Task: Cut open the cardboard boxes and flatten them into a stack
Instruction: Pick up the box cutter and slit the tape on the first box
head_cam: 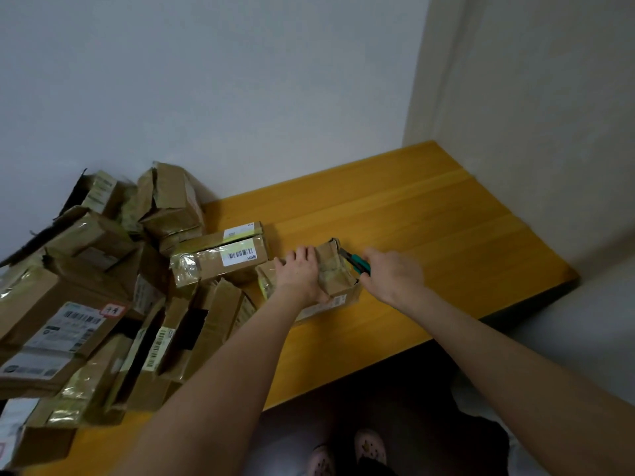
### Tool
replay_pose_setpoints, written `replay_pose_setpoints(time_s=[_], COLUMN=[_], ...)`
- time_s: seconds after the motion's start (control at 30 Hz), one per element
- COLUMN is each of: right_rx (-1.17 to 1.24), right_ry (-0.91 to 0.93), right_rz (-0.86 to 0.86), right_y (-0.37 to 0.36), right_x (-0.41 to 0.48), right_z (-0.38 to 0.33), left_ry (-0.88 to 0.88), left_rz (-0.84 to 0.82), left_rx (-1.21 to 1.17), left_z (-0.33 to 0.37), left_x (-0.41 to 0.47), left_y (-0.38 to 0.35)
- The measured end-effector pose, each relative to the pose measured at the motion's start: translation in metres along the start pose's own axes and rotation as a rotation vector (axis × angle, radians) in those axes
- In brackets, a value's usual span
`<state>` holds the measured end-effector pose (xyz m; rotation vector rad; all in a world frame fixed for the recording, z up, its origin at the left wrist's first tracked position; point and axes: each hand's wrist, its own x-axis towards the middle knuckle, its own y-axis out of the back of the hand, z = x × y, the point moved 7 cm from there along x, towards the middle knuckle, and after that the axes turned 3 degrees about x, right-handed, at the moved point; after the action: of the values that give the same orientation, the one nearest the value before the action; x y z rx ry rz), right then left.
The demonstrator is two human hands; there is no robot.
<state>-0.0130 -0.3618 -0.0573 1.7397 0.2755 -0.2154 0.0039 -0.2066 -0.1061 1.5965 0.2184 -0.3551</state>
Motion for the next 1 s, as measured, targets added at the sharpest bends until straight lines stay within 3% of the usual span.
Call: replay_pose_setpoints(time_s=[0.2,0.8,1.0], right_rx=[-0.166,-0.331,-0.213], right_ry=[0.067,0.058,0.054], right_rz=[-0.008,-0.145,0.050], right_y=[0.015,0.014,0.037], right_x=[-0.006,-0.016,-0.008], right_z=[-0.021,-0.033,-0.026], left_ry=[0.008,0.006,0.013], left_rz=[0.016,0.020,0.011], left_rx=[0.000,-0.033,-0.031], left_z=[0.002,0.003,0.002], left_x=[-0.007,-0.006,-0.006], left_y=[0.001,-0.001,0.000])
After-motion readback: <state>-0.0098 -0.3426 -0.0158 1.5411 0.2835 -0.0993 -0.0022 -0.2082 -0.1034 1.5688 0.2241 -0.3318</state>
